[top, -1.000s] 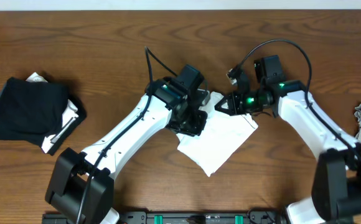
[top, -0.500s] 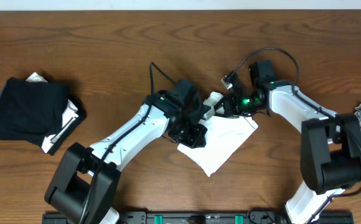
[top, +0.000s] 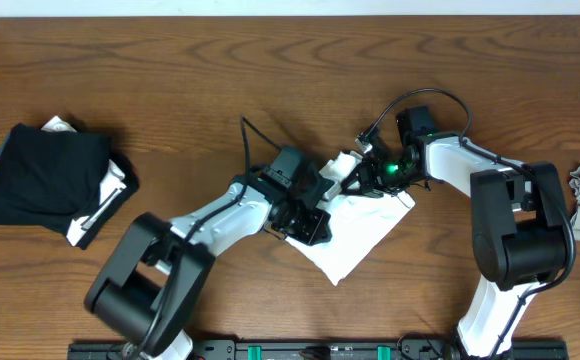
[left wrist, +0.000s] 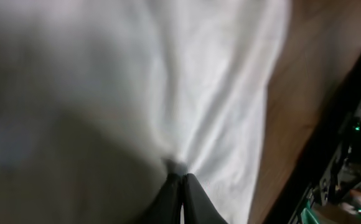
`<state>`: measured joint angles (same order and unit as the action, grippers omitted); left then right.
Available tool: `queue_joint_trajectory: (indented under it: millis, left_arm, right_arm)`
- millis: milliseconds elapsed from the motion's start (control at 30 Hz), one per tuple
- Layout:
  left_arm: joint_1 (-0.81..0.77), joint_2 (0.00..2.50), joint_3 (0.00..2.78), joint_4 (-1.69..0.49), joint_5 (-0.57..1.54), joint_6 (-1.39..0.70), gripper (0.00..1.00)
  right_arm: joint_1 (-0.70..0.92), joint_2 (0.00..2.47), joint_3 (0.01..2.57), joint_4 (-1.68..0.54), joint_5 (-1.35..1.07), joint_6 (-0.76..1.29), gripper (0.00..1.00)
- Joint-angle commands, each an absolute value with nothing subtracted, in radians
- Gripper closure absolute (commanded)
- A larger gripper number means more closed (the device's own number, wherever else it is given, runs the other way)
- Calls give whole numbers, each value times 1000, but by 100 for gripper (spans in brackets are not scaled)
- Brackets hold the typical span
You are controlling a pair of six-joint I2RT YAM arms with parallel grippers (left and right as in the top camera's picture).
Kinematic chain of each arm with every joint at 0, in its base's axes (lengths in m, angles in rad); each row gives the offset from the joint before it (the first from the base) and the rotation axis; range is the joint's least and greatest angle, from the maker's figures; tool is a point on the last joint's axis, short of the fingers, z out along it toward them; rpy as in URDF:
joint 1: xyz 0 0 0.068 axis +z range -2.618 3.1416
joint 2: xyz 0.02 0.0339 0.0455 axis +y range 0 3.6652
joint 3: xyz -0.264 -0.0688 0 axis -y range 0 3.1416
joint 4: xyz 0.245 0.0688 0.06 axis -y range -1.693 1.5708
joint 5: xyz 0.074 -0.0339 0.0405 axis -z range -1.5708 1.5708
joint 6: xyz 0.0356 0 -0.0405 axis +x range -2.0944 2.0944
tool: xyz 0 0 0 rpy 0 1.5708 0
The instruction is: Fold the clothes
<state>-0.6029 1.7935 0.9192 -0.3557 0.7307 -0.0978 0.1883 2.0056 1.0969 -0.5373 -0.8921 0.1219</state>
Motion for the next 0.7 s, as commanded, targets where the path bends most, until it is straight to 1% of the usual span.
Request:
queue_joint_trajectory:
  millis: [0, 167, 367, 433, 567, 667]
  left_arm:
    - [-599, 1846, 901, -384, 734, -137, 94]
    - [-599, 1898, 900, -430, 733, -137, 94]
    - [-599, 1904, 899, -441, 734, -146, 94]
    - [-599, 1904, 899, -448, 734, -167, 94]
    - [-601, 1904, 899, -448, 734, -277, 94]
    - [-602, 1904, 899, -448, 734, -295, 94]
  right_arm:
    - [181, 2026, 1101, -542, -757, 124, 92]
    - [181, 2026, 1101, -541, -699, 134, 91]
    - [181, 2026, 1101, -525, -659, 134, 89]
    - [177, 2026, 1101, -509, -654, 134, 87]
    - [176, 2026, 1101, -463, -653, 133, 83]
    - [175, 2026, 1101, -437, -653, 134, 82]
